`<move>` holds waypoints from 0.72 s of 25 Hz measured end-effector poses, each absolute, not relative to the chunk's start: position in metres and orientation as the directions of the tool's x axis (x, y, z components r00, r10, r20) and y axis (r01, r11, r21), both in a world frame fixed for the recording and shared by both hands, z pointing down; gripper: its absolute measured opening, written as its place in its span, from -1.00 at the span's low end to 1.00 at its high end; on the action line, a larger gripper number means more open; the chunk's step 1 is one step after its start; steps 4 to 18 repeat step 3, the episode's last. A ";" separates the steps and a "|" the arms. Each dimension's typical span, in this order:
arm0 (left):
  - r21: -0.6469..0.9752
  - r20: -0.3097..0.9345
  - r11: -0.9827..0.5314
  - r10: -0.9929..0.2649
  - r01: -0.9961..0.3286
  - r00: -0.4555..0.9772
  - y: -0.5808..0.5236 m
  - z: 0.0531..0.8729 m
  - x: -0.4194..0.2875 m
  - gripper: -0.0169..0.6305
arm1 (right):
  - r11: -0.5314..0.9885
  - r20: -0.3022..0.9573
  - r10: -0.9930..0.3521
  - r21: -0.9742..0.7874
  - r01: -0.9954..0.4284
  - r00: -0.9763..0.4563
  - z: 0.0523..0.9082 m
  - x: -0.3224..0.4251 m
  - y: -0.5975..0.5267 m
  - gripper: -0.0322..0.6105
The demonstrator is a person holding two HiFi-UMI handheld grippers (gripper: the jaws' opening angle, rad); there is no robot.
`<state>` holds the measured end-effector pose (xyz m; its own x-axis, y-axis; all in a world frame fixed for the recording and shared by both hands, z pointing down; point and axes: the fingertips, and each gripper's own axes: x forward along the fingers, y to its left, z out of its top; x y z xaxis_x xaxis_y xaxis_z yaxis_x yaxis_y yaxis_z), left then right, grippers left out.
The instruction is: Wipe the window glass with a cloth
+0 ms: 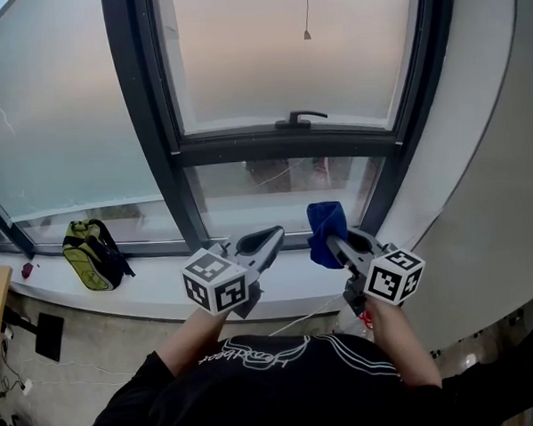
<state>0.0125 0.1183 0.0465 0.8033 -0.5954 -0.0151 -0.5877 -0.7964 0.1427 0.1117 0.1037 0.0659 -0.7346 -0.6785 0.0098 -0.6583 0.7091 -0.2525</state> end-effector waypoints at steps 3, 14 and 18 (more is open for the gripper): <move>0.147 -0.013 -0.796 -0.596 -0.588 0.803 0.116 0.052 0.013 -0.93 | 0.711 0.006 -0.679 -0.243 -0.660 -0.734 0.068 0.111 0.102 -0.70; 0.147 -0.013 -0.796 -0.596 -0.588 0.803 0.116 0.052 0.013 -0.93 | 0.711 0.006 -0.679 -0.243 -0.660 -0.734 0.068 0.111 0.102 -0.70; 0.147 -0.013 -0.796 -0.596 -0.588 0.803 0.116 0.052 0.013 -0.93 | 0.711 0.006 -0.679 -0.243 -0.660 -0.734 0.068 0.111 0.102 -0.70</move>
